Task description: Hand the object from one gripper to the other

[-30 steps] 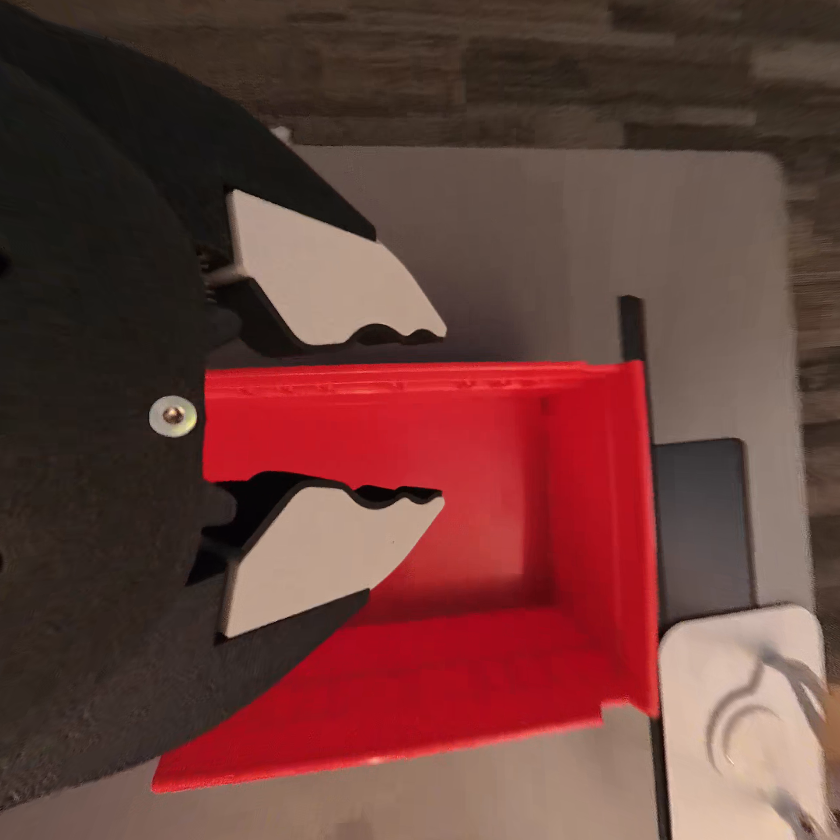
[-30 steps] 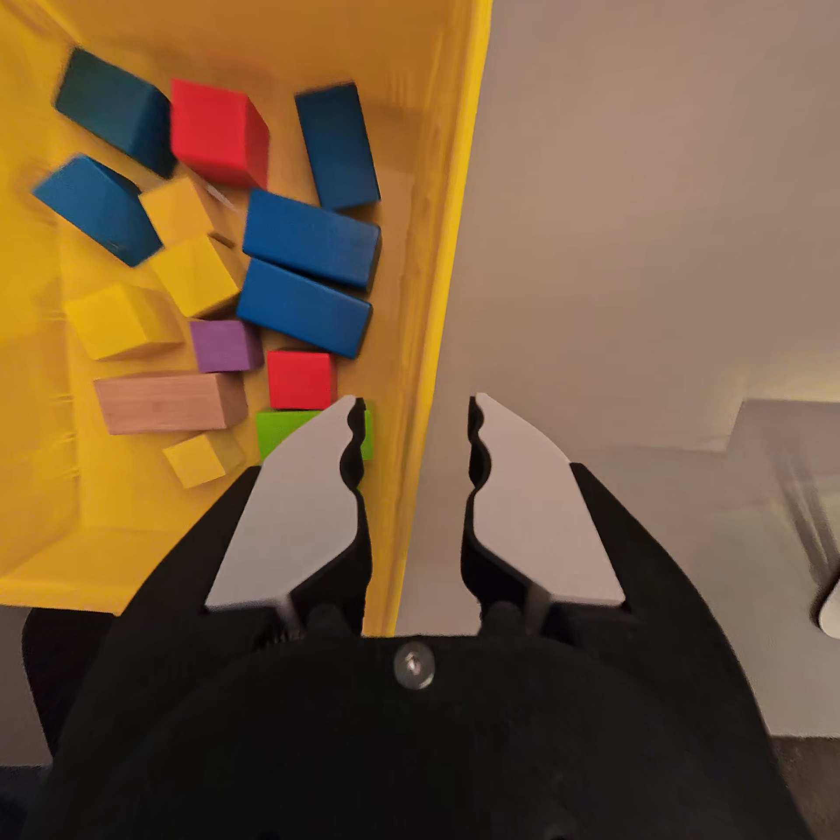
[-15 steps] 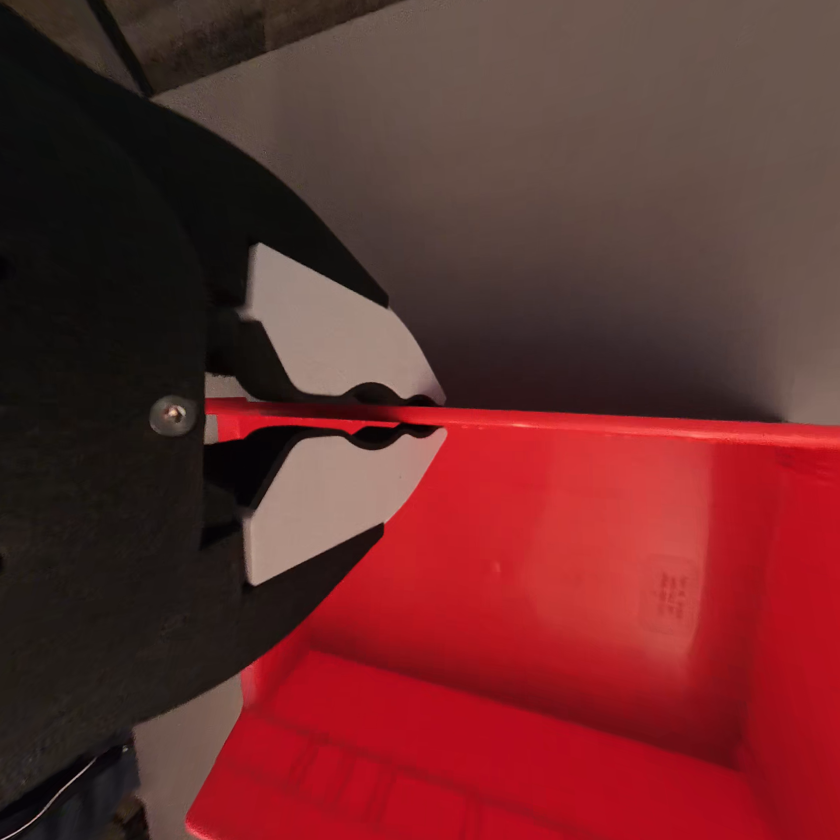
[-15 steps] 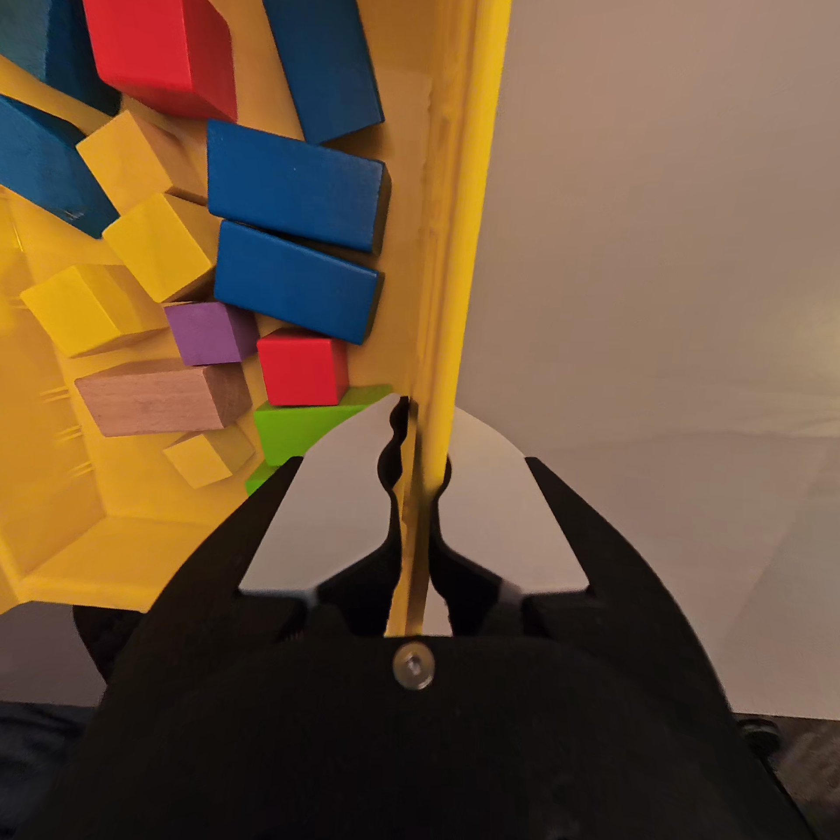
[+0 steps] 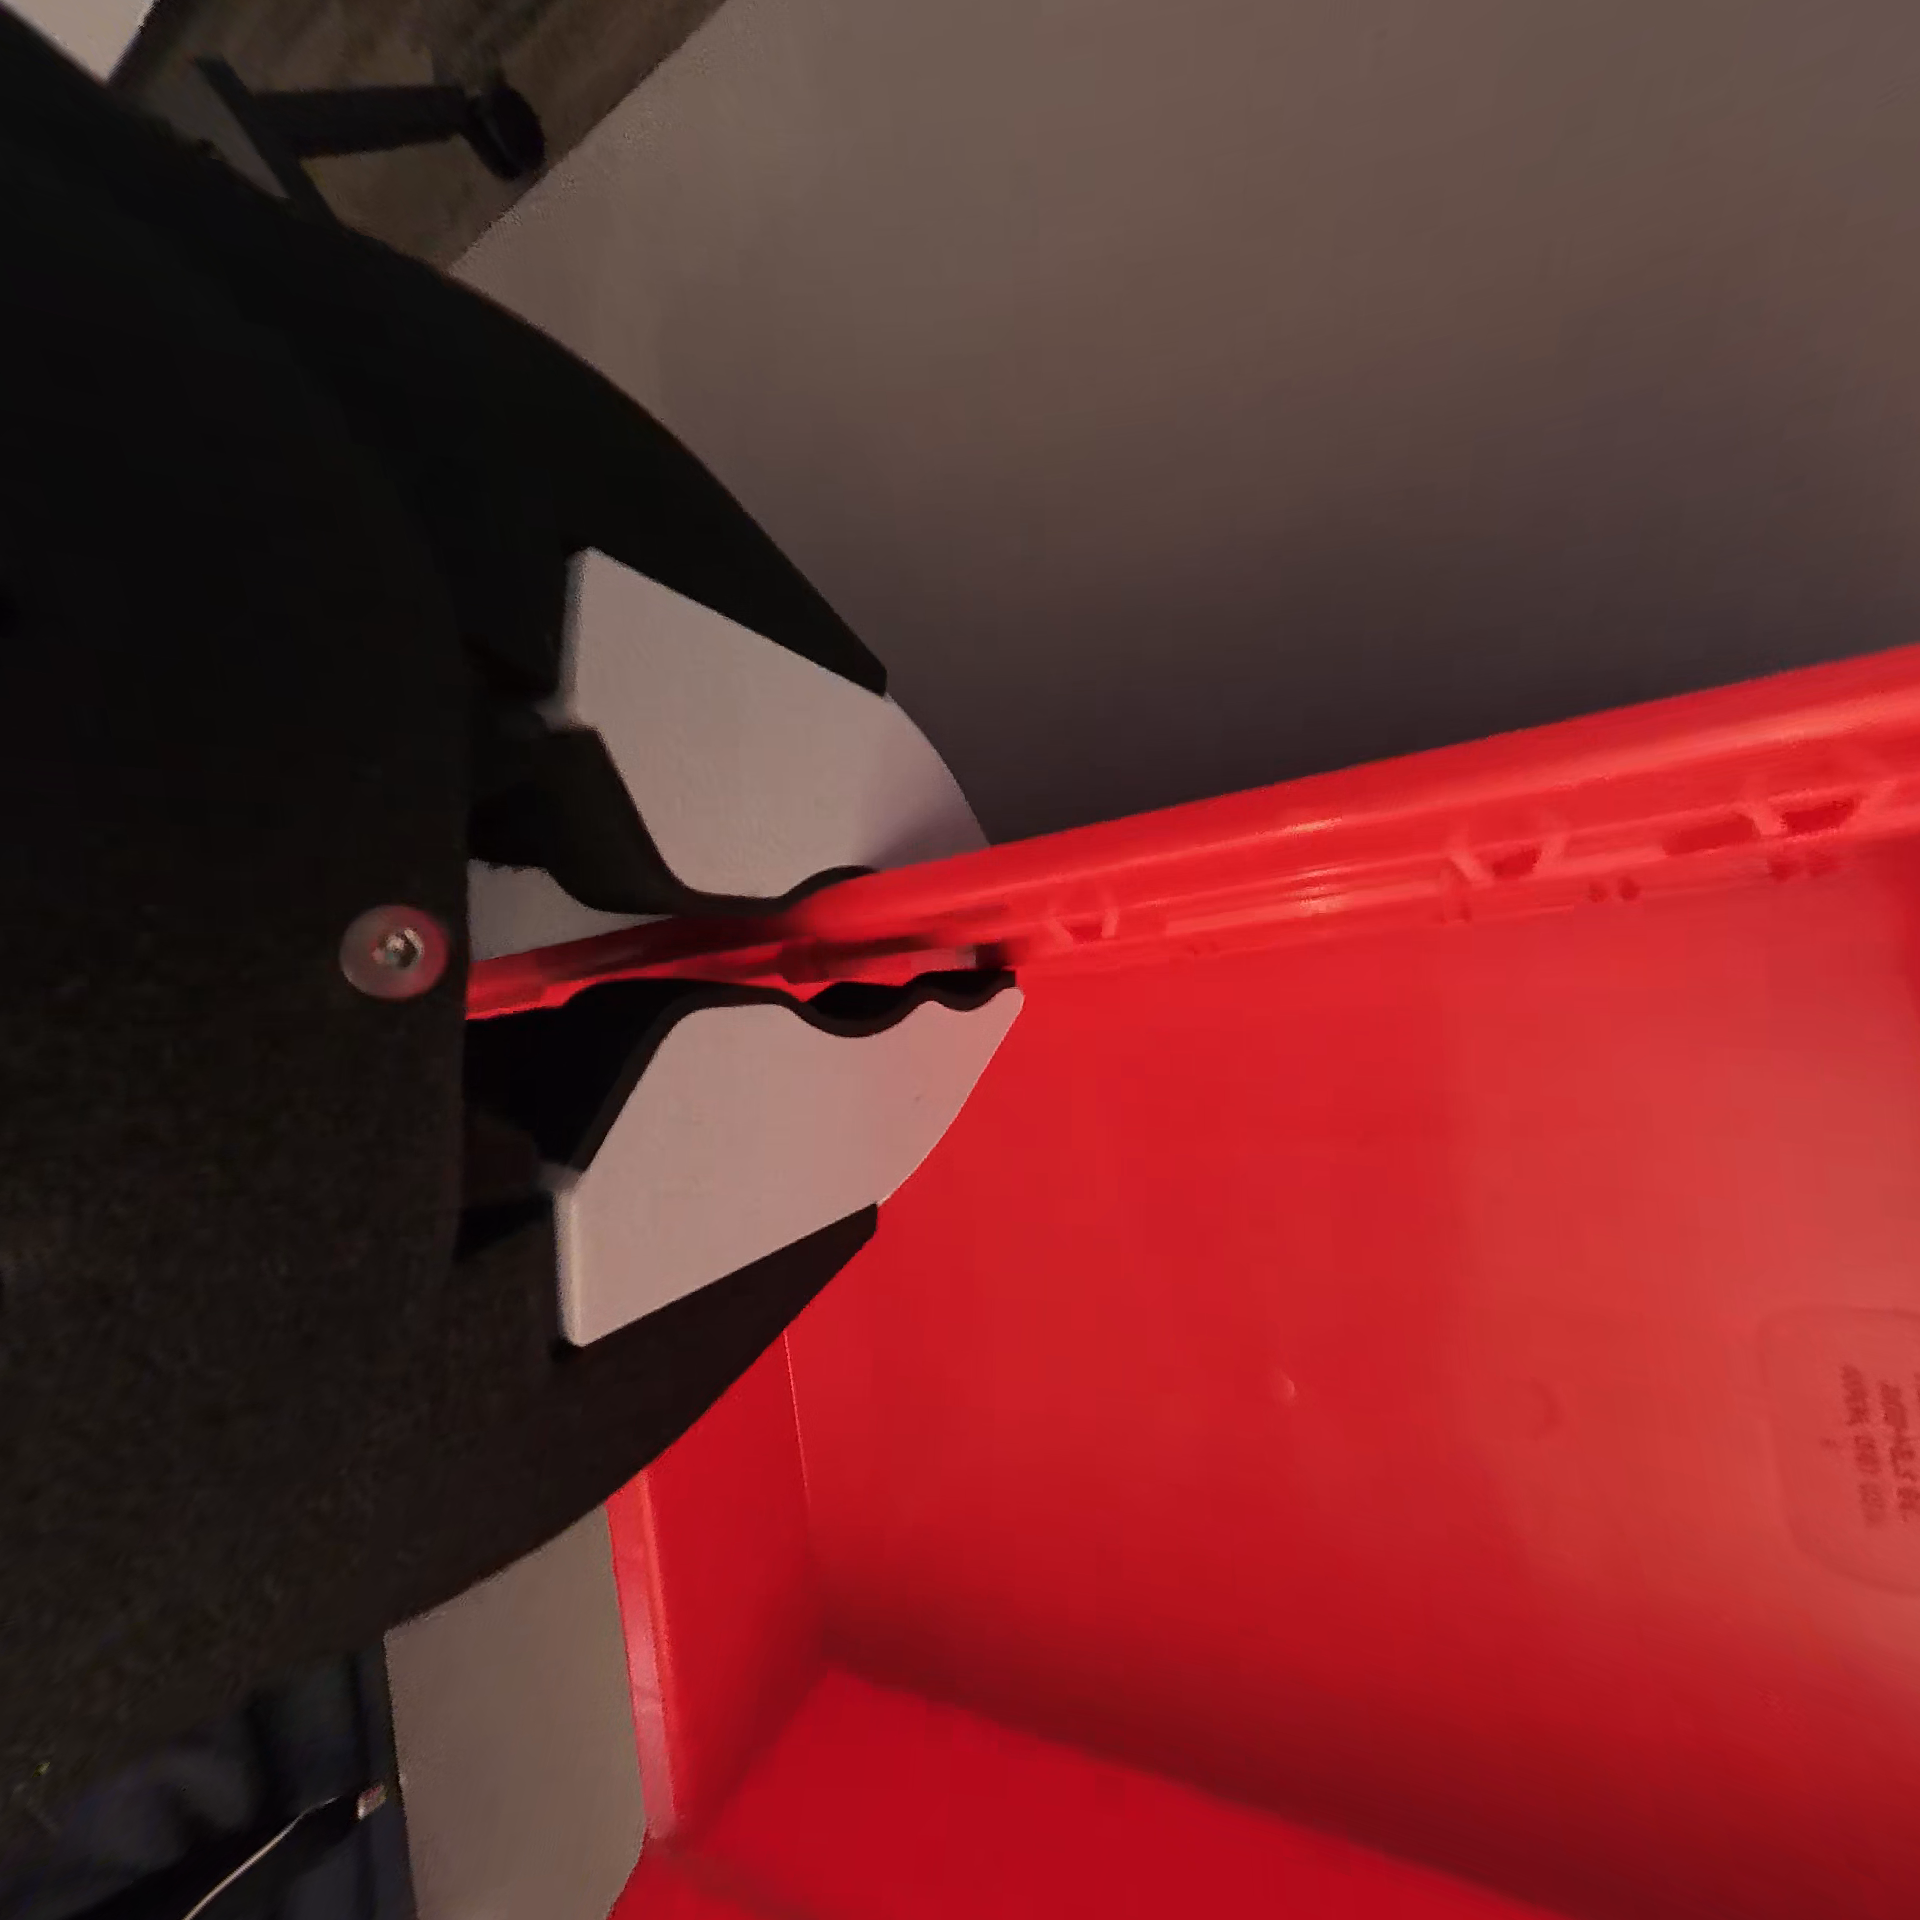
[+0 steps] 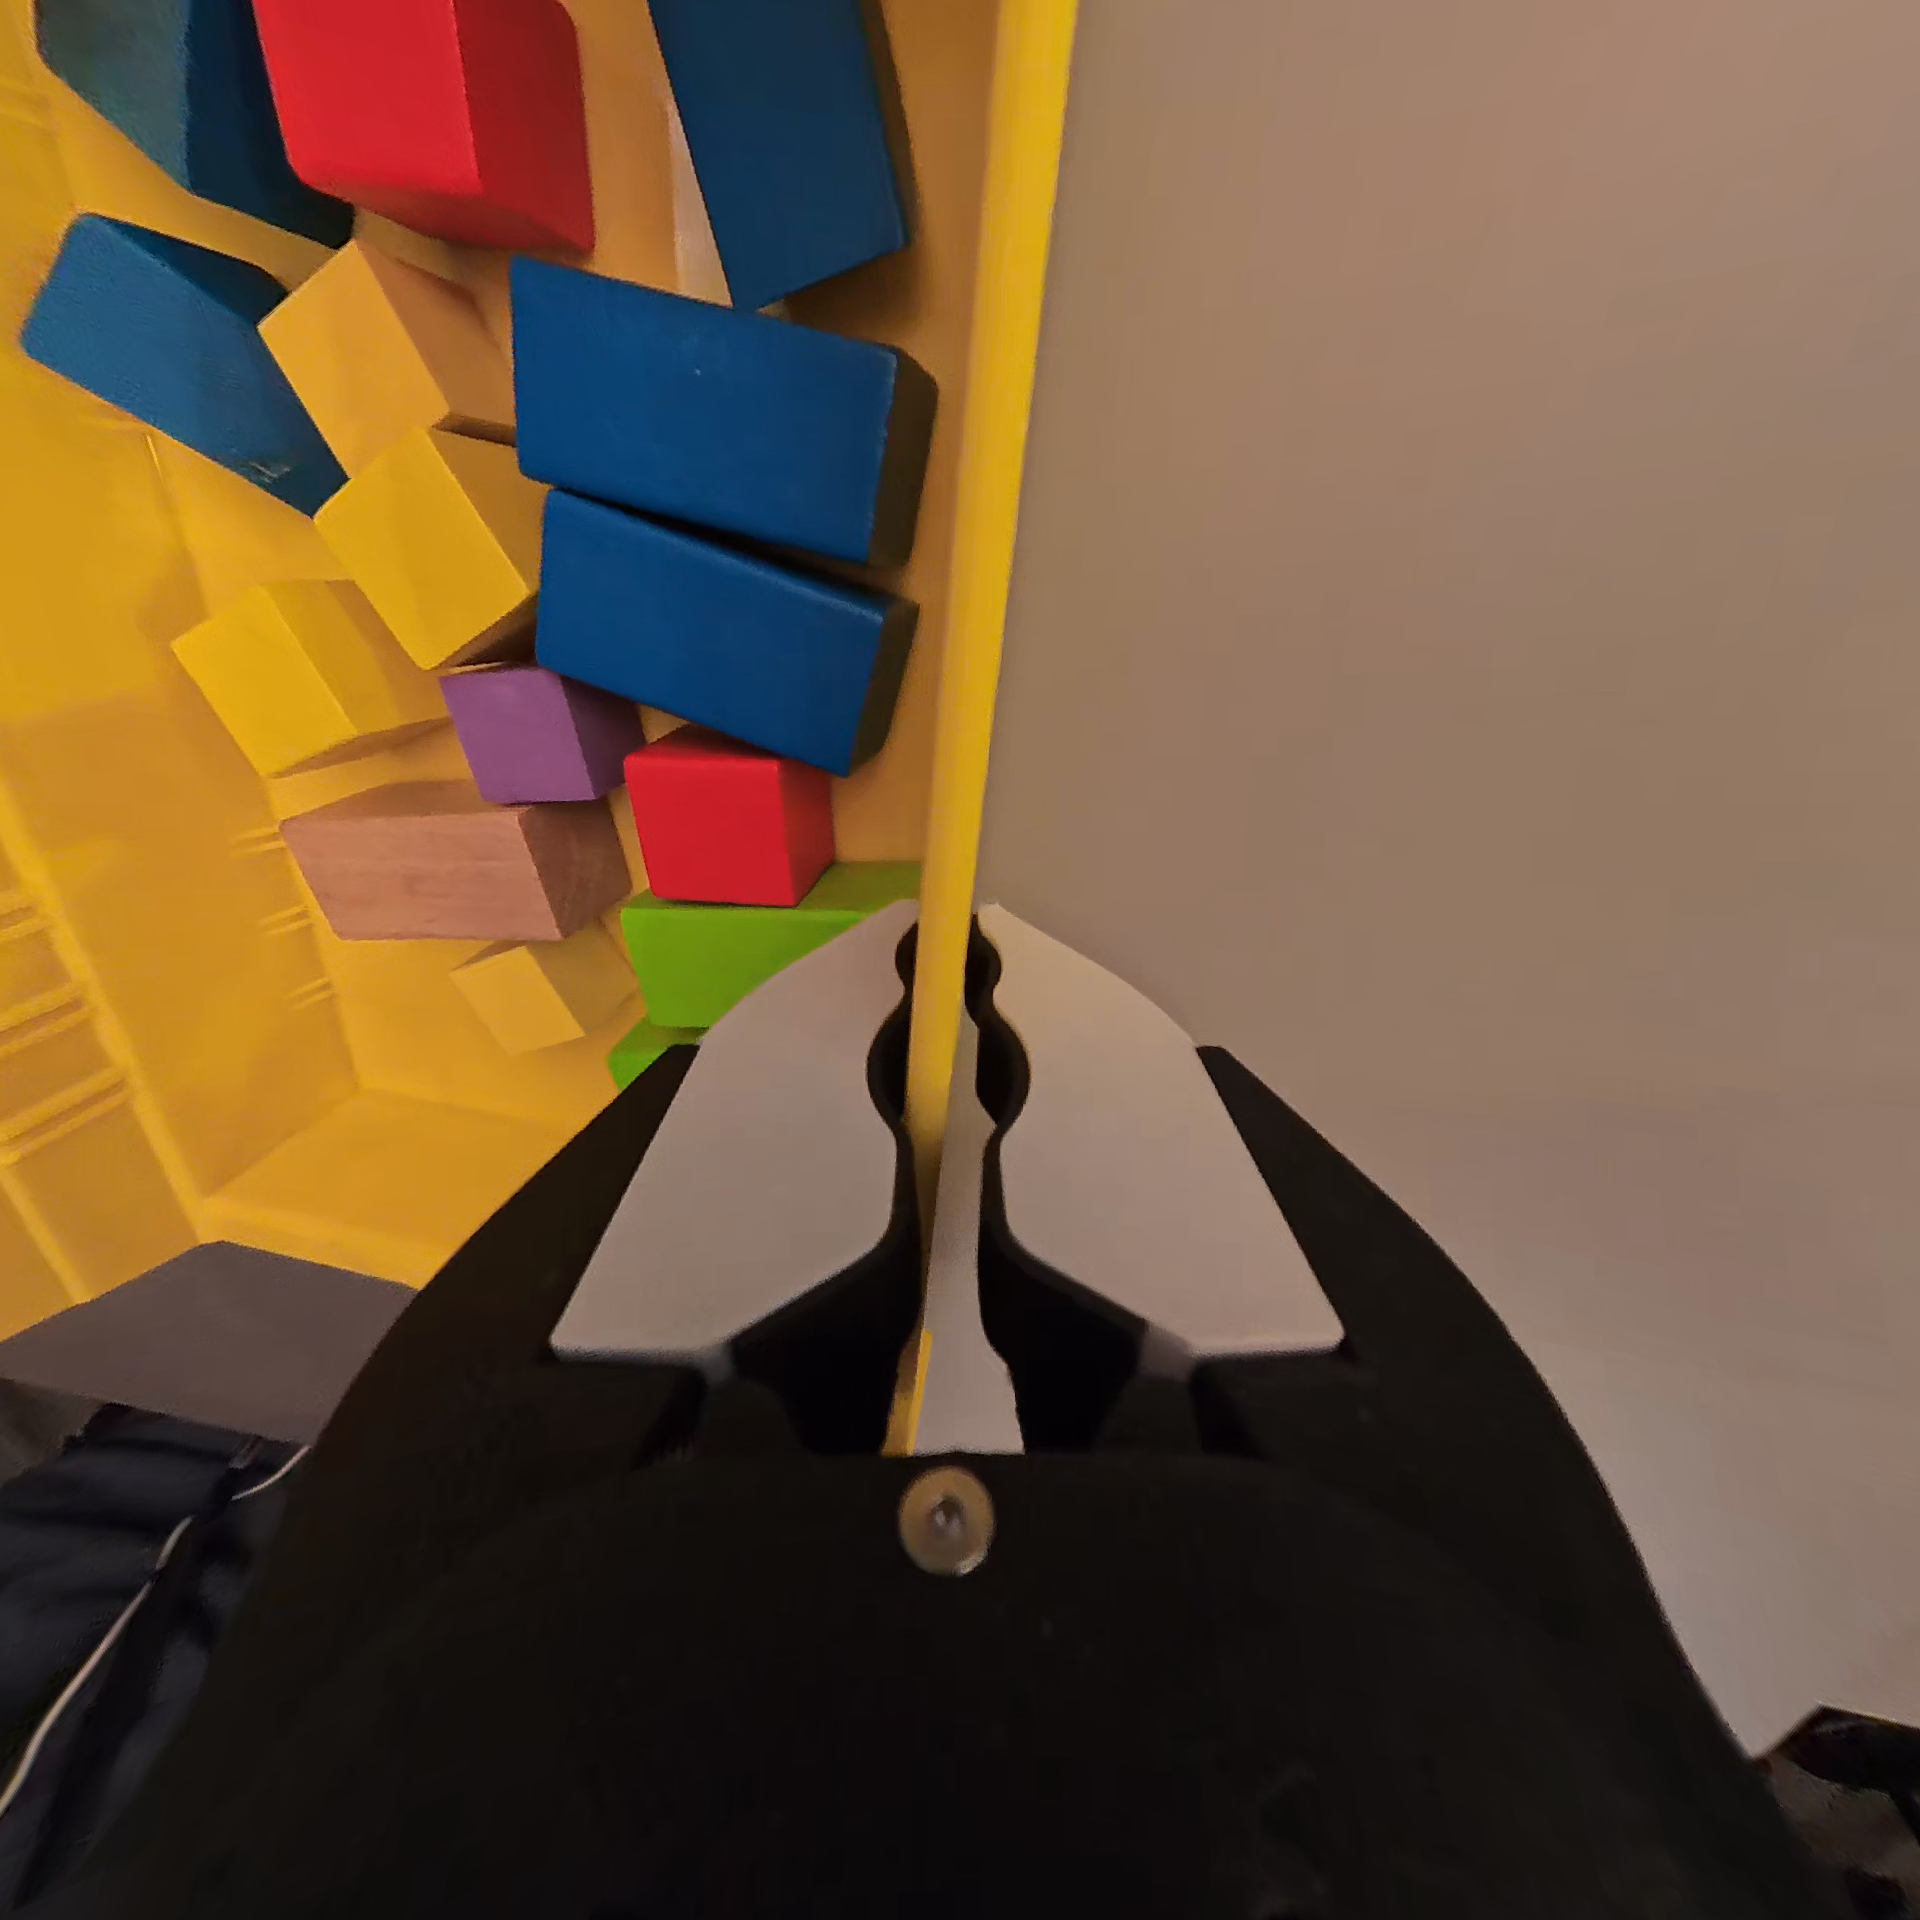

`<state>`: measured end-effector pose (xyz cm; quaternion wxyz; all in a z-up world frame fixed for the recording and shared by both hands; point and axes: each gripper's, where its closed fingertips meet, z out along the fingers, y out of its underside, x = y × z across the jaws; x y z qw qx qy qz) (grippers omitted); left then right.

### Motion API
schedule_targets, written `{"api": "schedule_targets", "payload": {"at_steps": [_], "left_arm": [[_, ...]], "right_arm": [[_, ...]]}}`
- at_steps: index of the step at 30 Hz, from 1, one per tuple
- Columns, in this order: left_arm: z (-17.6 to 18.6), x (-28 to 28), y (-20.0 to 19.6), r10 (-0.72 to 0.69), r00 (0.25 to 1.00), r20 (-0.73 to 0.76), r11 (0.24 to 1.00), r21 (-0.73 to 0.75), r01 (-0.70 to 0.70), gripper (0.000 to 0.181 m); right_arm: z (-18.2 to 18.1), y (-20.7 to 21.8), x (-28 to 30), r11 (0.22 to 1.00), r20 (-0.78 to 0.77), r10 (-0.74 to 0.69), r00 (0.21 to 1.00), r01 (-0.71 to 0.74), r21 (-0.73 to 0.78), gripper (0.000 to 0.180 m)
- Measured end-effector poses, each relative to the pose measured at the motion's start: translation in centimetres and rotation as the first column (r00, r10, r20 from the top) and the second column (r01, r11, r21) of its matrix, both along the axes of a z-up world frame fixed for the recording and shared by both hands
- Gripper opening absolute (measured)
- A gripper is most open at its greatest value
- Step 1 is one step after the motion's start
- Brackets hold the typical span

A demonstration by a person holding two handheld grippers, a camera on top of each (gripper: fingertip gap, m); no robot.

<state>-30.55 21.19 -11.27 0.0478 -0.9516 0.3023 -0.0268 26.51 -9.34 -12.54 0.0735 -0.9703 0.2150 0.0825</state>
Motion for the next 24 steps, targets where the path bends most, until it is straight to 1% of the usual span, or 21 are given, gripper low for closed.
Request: {"api": "schedule_targets", "payload": {"at_steps": [3,10,14,18,24], "left_arm": [[0.0,2.8,-1.1,-0.056,0.998,-0.003,0.998,0.007,0.056,0.007],[0.0,7.1,-3.8,-0.095,0.995,-0.035,0.995,0.008,0.095,0.010],[-0.1,8.7,-5.4,-0.152,0.987,-0.058,0.988,0.001,0.153,0.014],[-0.2,9.9,-6.2,-0.189,0.979,-0.073,0.982,0.006,0.190,0.016],[-0.3,11.3,-7.1,-0.242,0.968,-0.063,0.970,0.006,0.243,0.019]], "right_arm": [[0.1,1.8,-2.3,1.000,-0.025,0.025,0.999,-0.025,-0.001,0.007],[0.1,4.7,-6.9,0.991,-0.008,0.136,0.991,-0.136,-0.012,0.007],[0.1,5.6,-7.8,0.983,0.023,0.182,0.983,-0.181,-0.016,0.007],[0.2,7.3,-7.0,0.989,0.035,0.149,0.988,-0.150,0.018,0.008],[0.0,7.8,-6.6,0.992,0.033,0.118,0.992,-0.117,-0.044,0.009]]}}
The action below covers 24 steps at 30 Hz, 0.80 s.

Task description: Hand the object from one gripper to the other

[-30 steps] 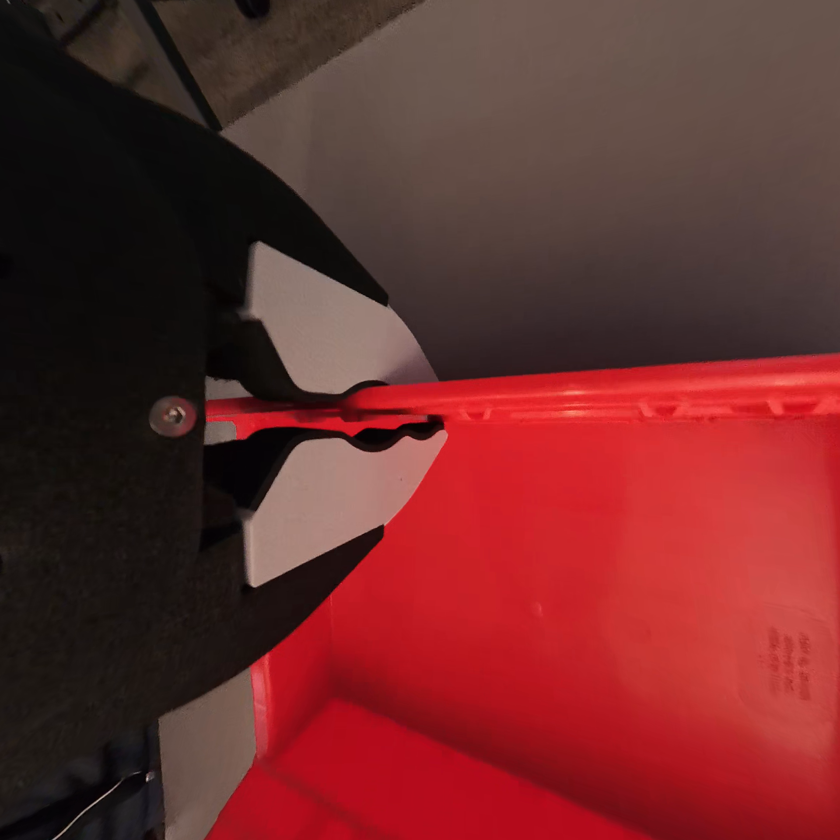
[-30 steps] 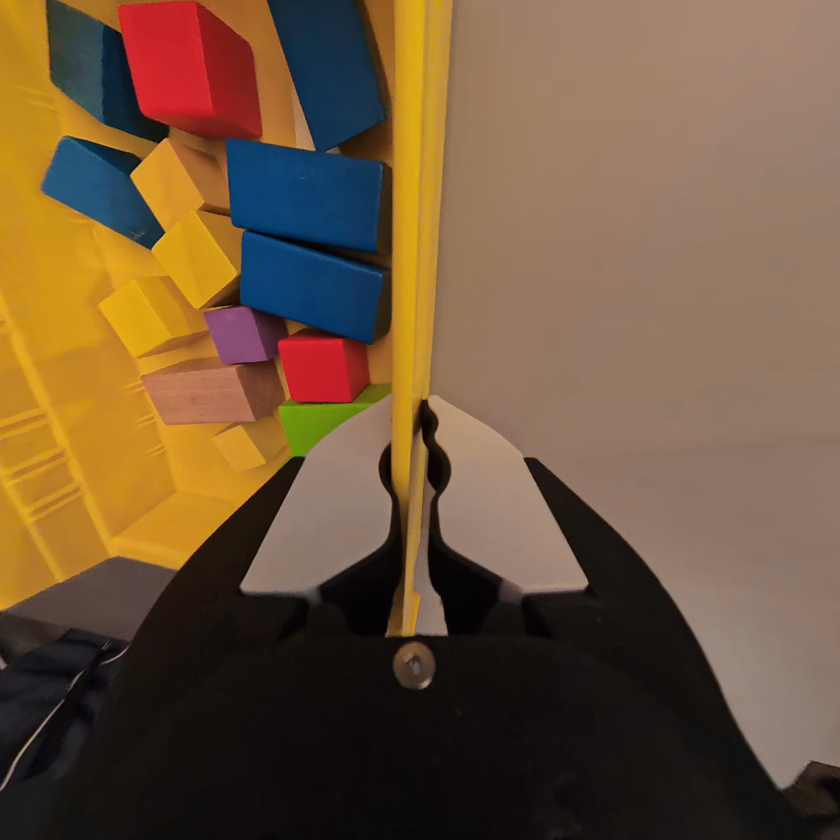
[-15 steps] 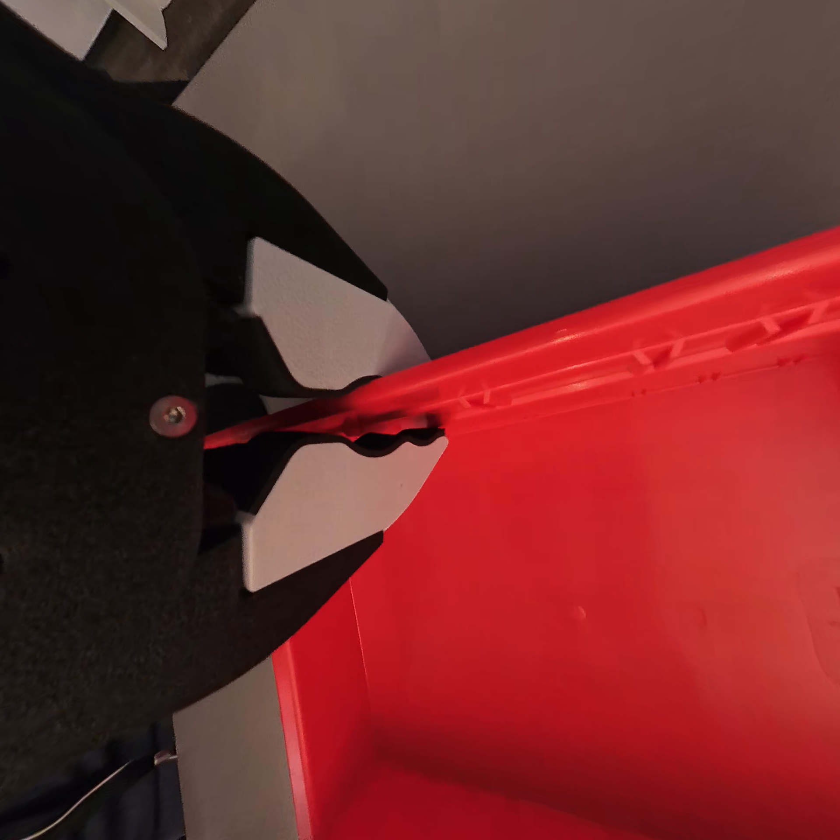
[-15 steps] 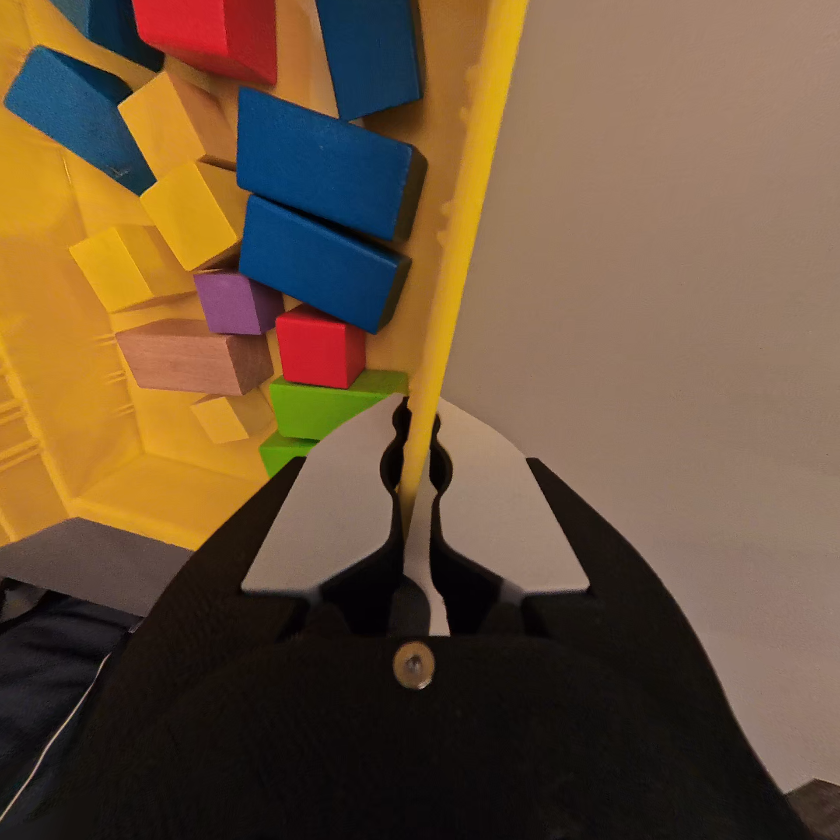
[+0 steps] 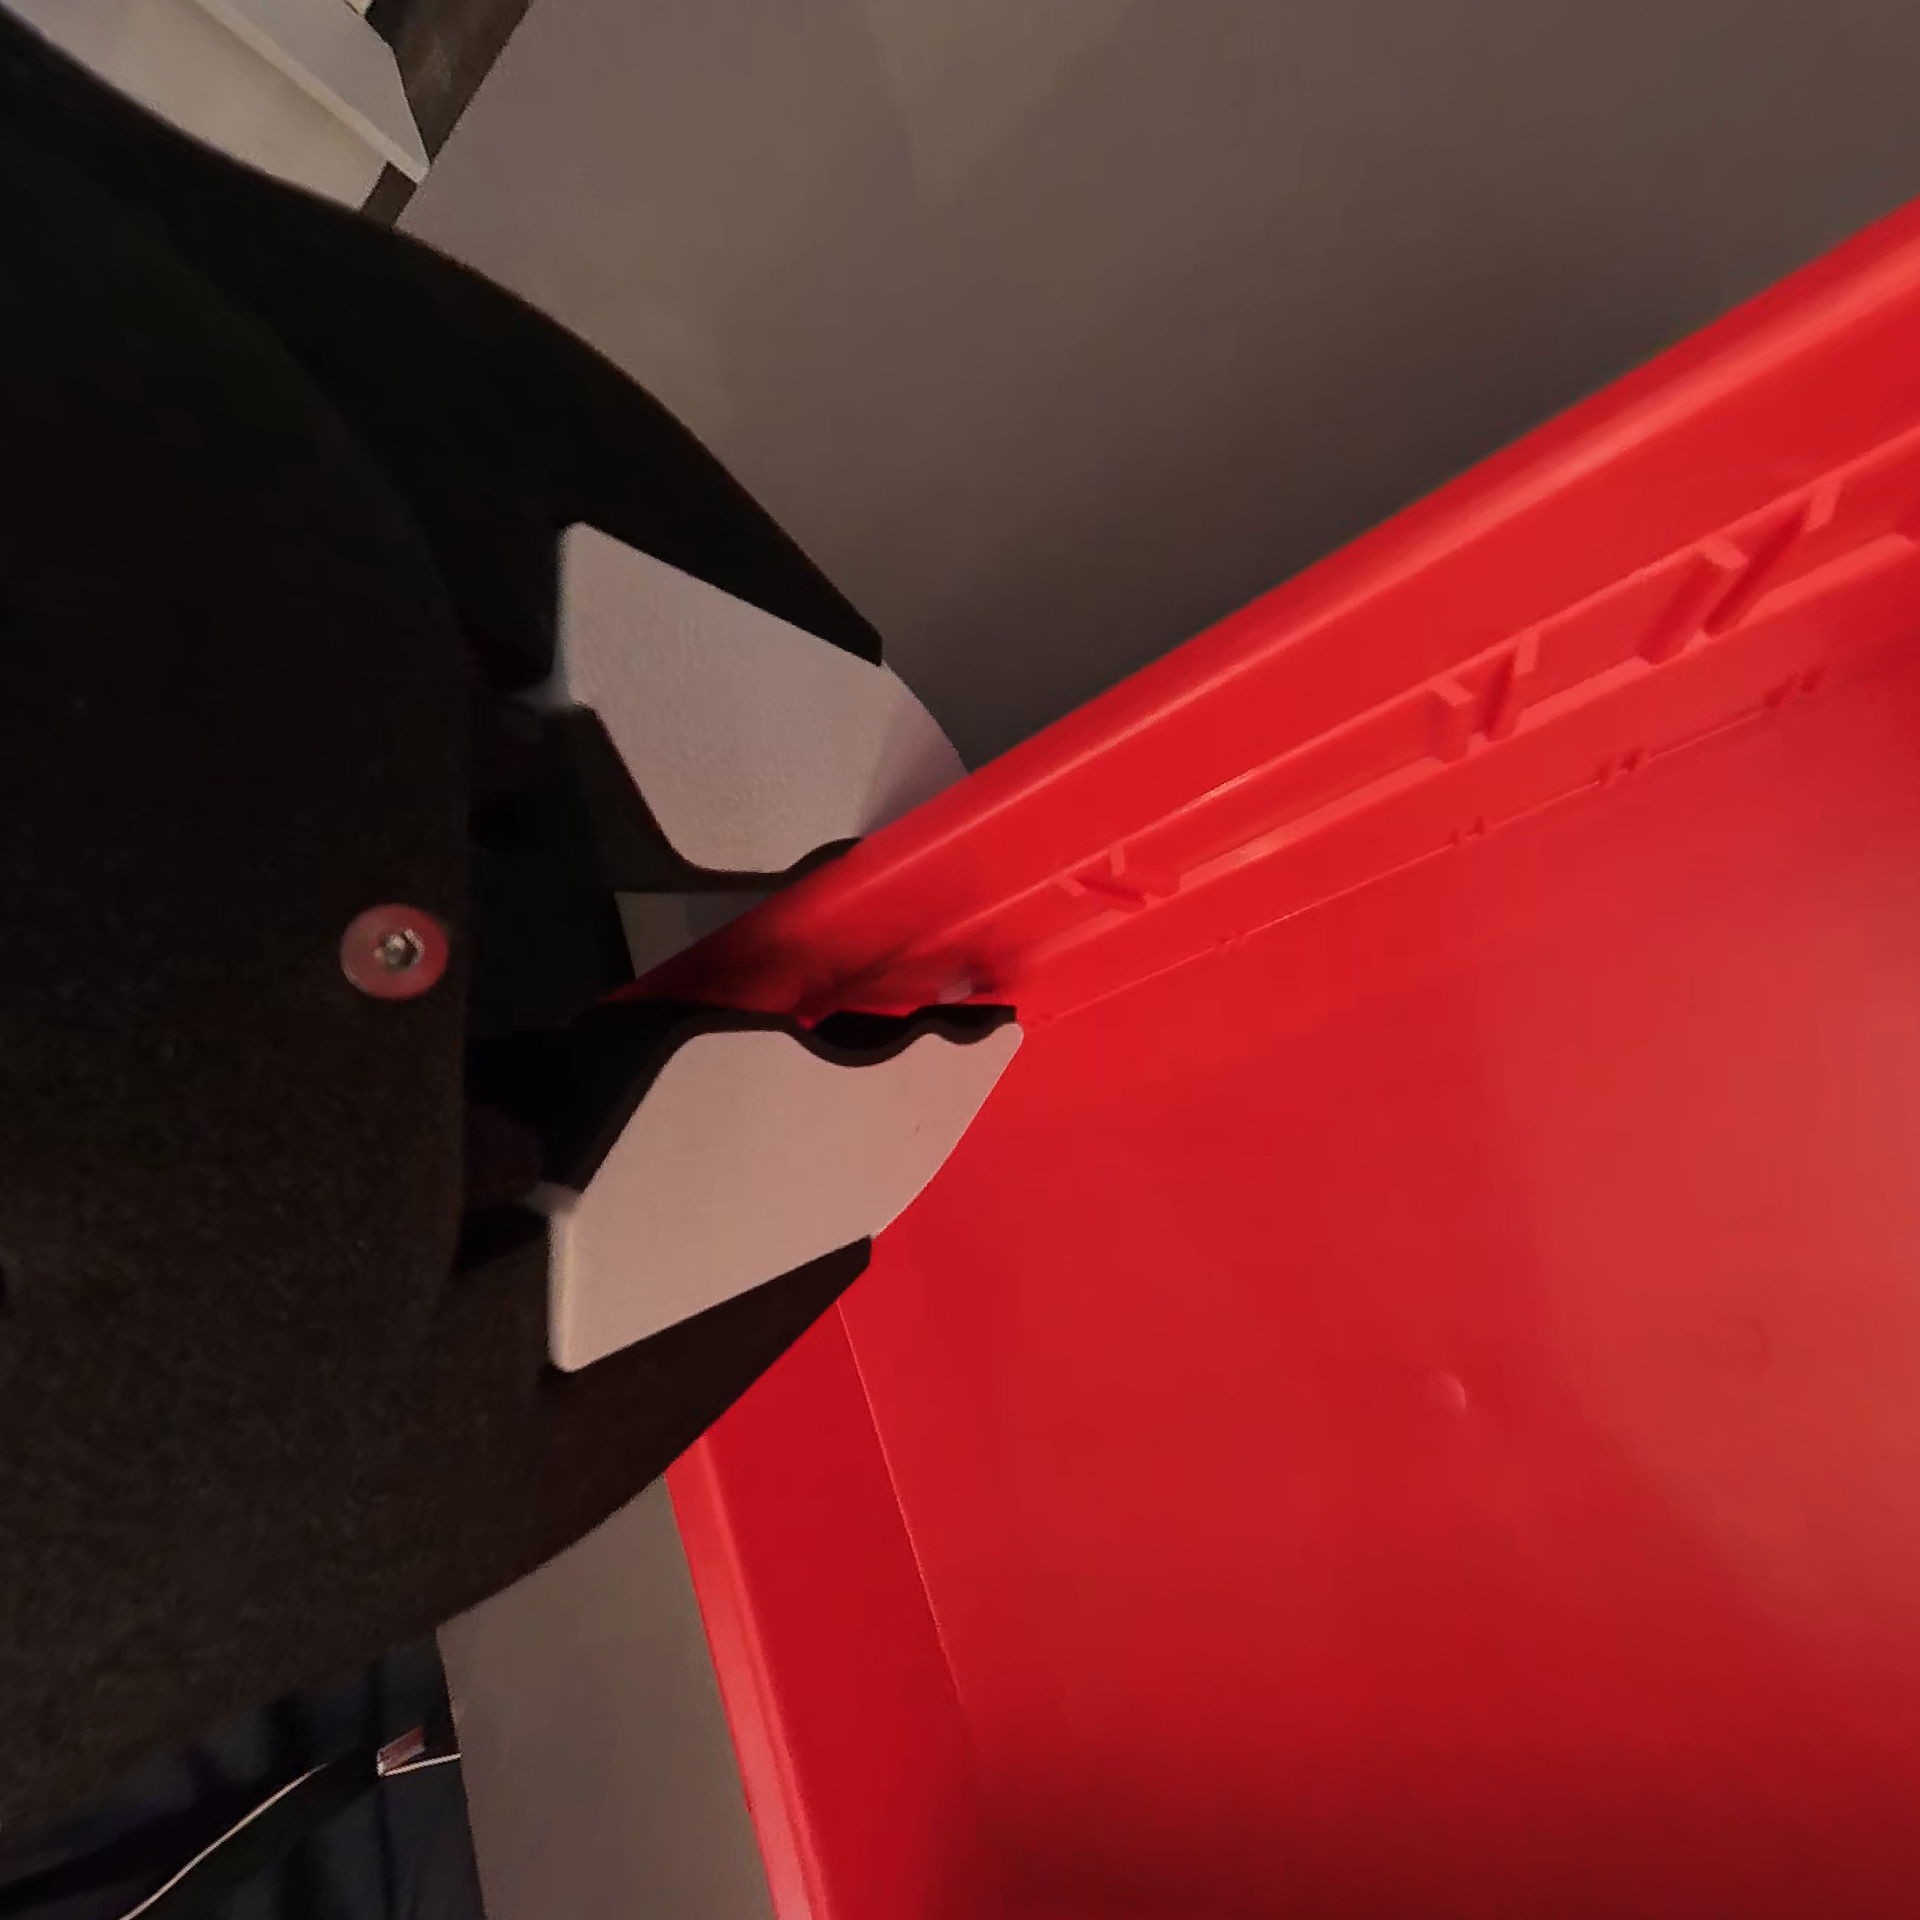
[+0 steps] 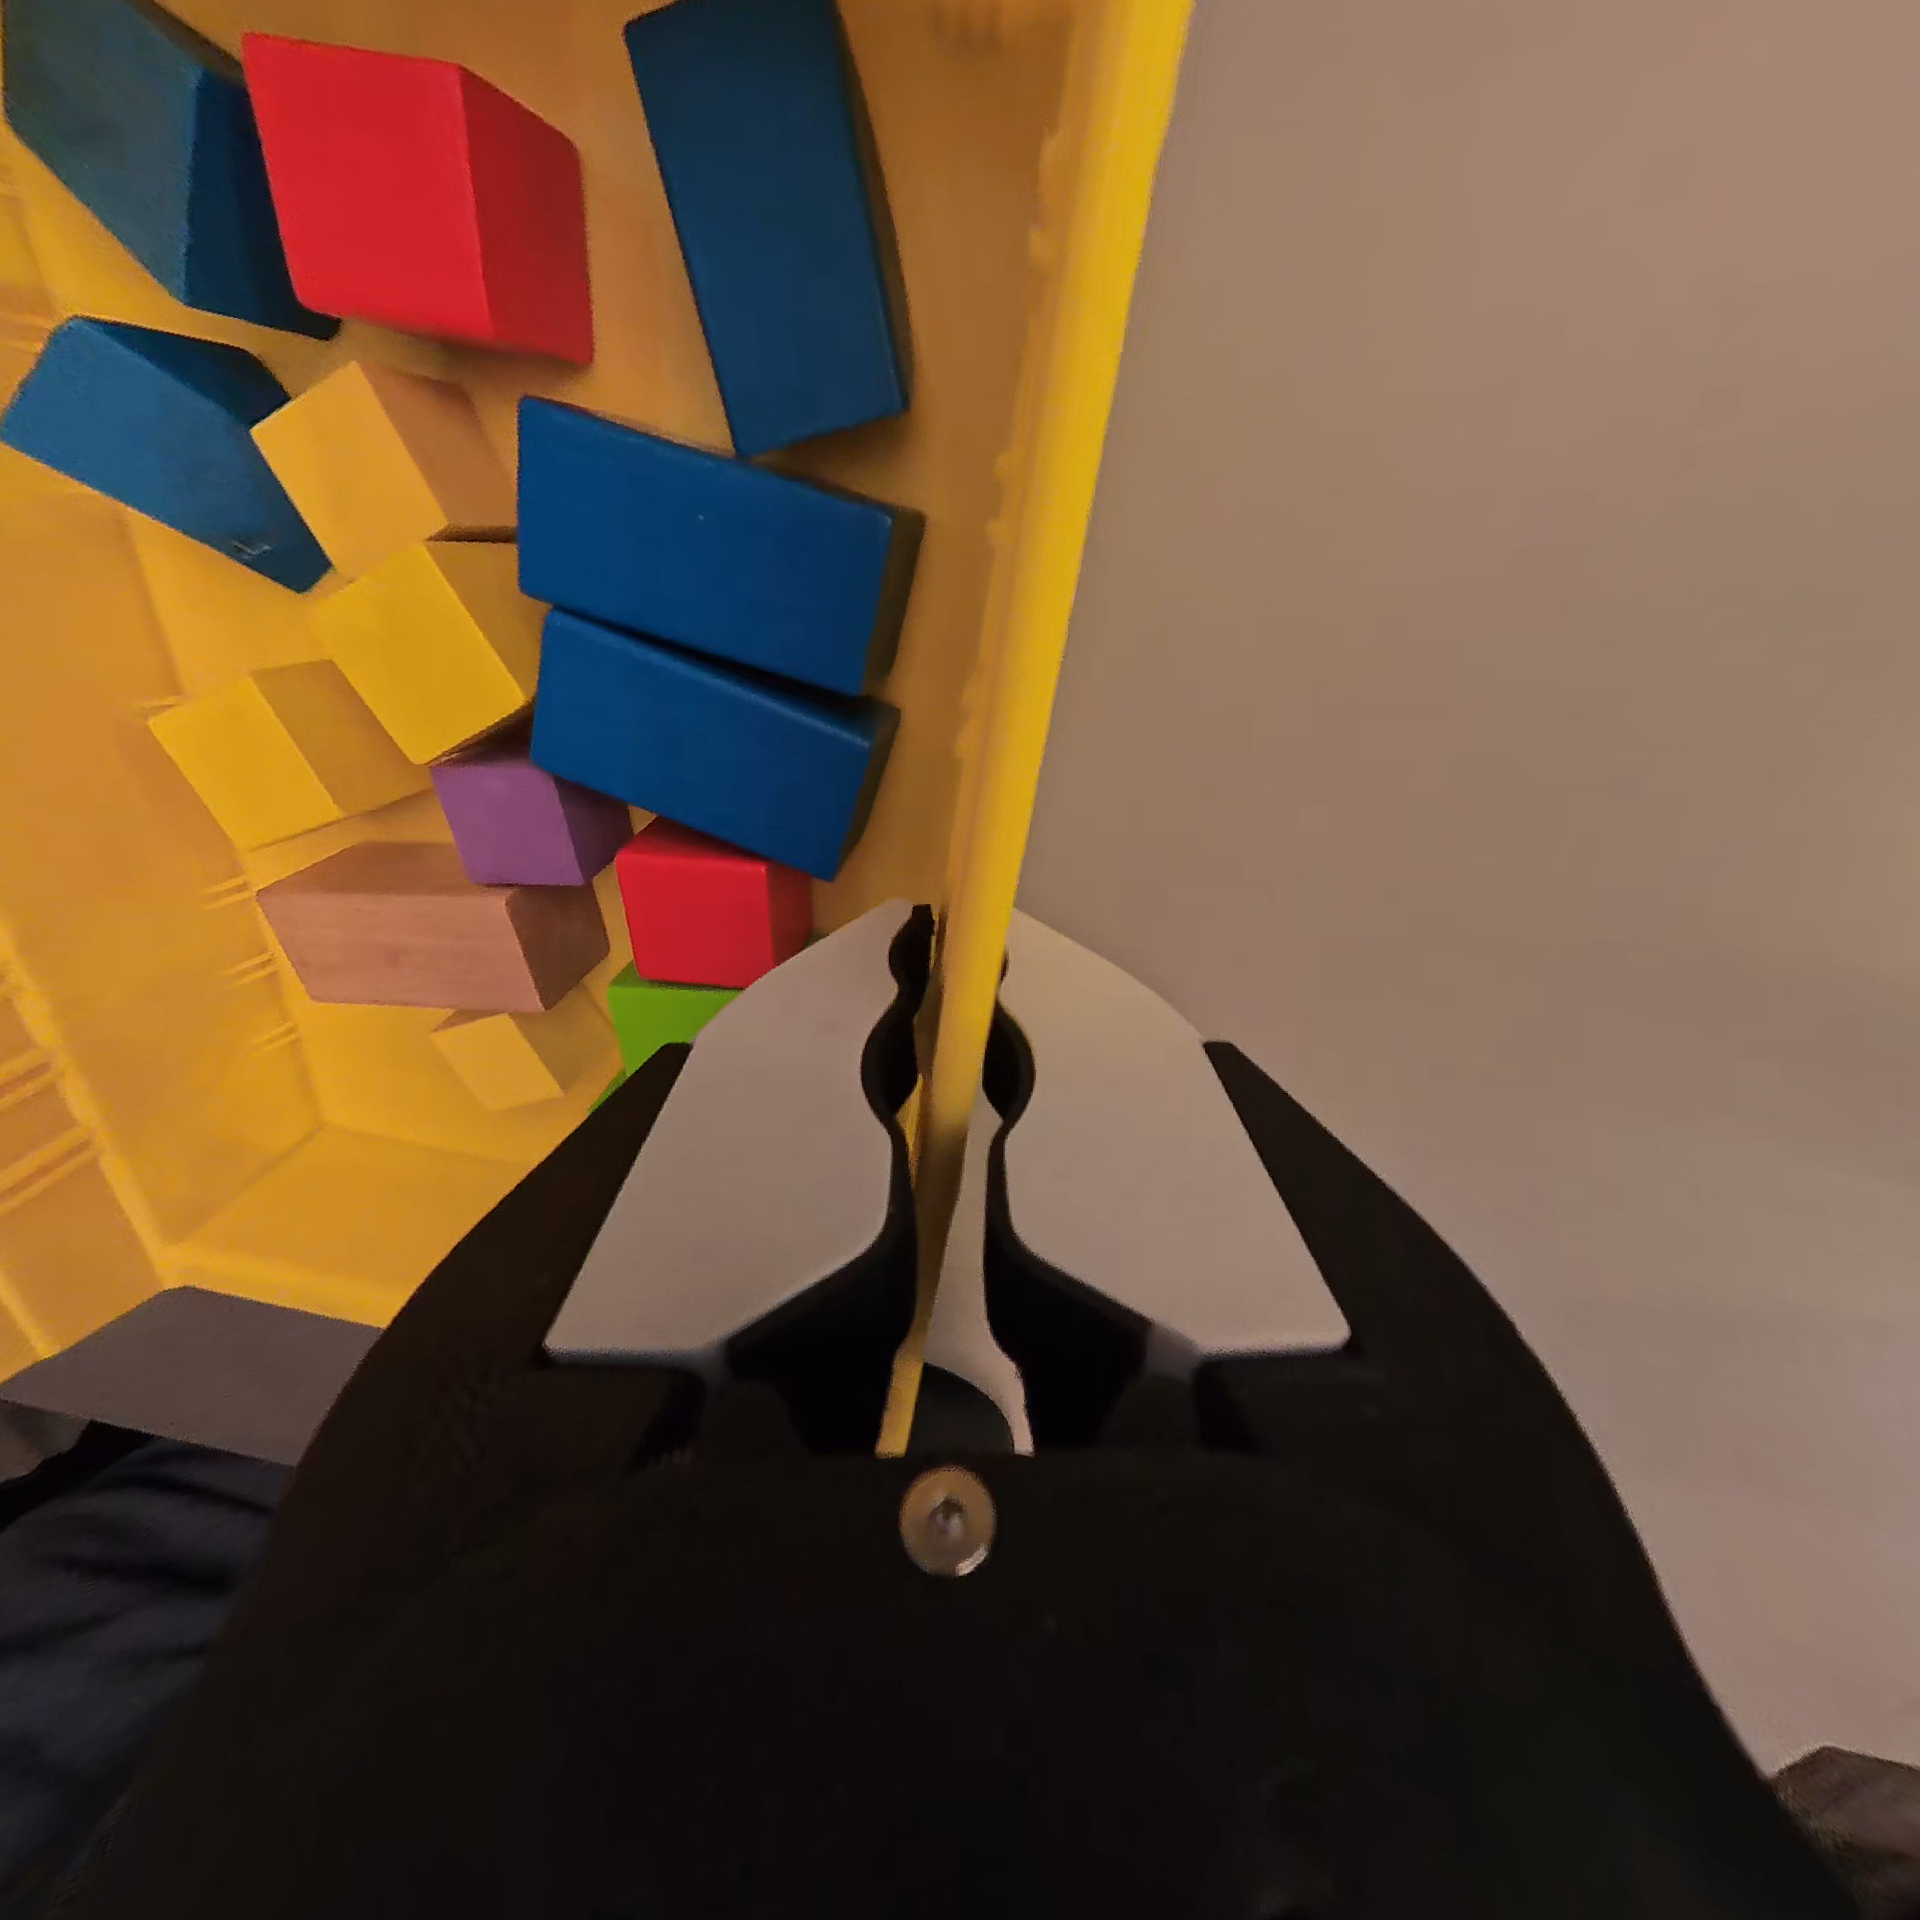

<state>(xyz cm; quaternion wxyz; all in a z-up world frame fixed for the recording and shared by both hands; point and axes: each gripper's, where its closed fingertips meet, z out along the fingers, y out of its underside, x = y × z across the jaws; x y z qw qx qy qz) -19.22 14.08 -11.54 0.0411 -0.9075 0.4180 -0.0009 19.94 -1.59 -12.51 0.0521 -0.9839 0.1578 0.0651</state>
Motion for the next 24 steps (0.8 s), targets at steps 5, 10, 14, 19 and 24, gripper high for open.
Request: {"api": "schedule_targets", "payload": {"at_steps": [5,10,14,19,24], "left_arm": [[0.9,0.7,0.3,-0.057,0.998,0.035,0.998,0.032,0.055,0.023],[4.0,1.1,1.1,-0.090,0.981,0.170,0.992,0.106,0.073,0.028],[7.9,0.3,1.7,-0.110,0.948,0.298,0.980,0.190,0.054,0.028],[11.7,-2.6,2.5,-0.075,0.900,0.429,0.970,0.242,-0.035,0.027],[12.8,-4.9,3.3,-0.031,0.867,0.498,0.971,0.220,-0.092,0.027]], "right_arm": [[-0.8,-0.2,-0.3,0.999,-0.015,-0.030,0.999,0.029,-0.043,0.008],[-1.8,-0.4,-0.6,0.995,-0.036,-0.041,0.999,0.037,-0.090,0.005],[-2.1,-0.5,-0.6,0.993,-0.035,-0.055,0.998,0.051,-0.106,0.005],[-2.1,-0.5,-0.6,0.992,-0.053,-0.060,0.997,0.054,-0.113,0.005],[-2.1,-0.5,-0.6,0.995,-0.091,-0.010,0.996,0.002,-0.098,0.005]]}}
